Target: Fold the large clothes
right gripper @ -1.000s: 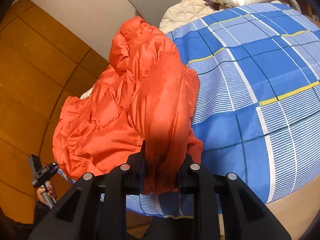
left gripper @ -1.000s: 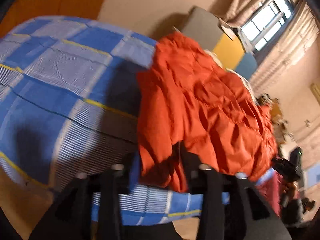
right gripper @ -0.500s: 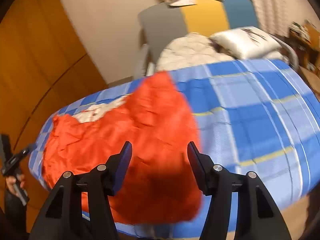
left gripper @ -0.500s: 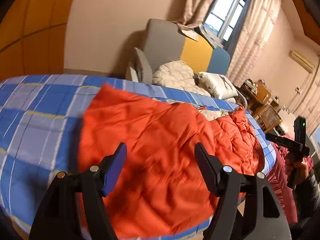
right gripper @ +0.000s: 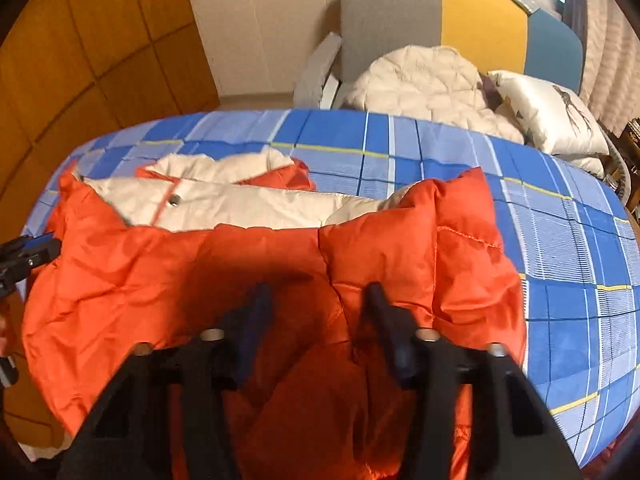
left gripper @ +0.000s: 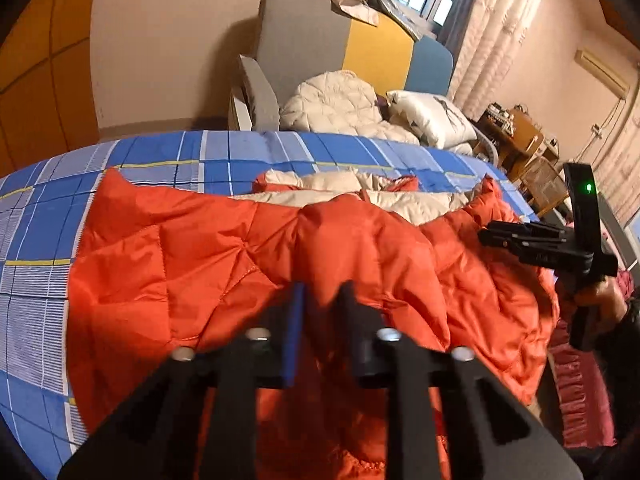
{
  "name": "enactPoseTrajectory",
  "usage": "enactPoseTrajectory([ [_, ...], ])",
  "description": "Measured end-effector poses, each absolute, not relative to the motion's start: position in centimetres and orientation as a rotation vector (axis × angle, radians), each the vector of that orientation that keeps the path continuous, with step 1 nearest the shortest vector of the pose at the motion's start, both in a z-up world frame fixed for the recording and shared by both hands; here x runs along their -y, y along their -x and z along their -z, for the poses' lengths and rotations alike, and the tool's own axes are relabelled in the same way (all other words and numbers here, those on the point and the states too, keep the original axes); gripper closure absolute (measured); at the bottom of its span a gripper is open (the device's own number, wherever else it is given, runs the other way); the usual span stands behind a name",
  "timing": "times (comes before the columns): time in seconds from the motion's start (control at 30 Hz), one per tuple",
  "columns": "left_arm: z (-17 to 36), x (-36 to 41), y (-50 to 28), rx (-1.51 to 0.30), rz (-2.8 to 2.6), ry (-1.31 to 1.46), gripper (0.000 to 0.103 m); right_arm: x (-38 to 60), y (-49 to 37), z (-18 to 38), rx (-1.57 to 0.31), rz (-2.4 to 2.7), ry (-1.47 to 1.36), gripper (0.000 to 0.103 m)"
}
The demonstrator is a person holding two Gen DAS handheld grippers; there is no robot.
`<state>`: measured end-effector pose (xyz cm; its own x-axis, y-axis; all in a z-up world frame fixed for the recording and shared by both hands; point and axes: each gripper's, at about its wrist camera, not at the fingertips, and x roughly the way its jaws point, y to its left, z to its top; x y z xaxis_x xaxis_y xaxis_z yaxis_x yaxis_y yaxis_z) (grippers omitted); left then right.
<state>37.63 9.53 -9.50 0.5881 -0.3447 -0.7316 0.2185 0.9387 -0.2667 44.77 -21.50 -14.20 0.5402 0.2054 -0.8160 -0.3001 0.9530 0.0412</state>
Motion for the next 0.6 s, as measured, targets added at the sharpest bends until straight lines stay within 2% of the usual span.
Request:
enactPoseTrajectory([
  [0.03,9.7,-9.5,-37.7,-0.883,0.33,0.158,0.093,21.4,-44.8,14.3,-0.957,-0.303,0.109,0.078],
  [0.1,10.0,-9.3,-37.9,-0.876,0.321,0.166,0.097,21.2,-44.8,14.7,-0.961,-0.311,0.12,0.085],
  [0.13,10.2,-9.5,-37.9,-0.872,0.317,0.173,0.098,21.1,-44.8,14.8,-0.961,-0.318,0.131,0.096],
  [0.23,10.1,-9.7,-37.6,-0.846,0.294,0.192,0.102,20.8,-44.6,14.9,-0.948,-0.315,0.146,0.102],
  [0.6,8.4,-10.0,-38.3,-0.74,0.211,0.204,0.103,21.6,-43.9,11.9,-0.816,-0.245,0.123,0.103],
])
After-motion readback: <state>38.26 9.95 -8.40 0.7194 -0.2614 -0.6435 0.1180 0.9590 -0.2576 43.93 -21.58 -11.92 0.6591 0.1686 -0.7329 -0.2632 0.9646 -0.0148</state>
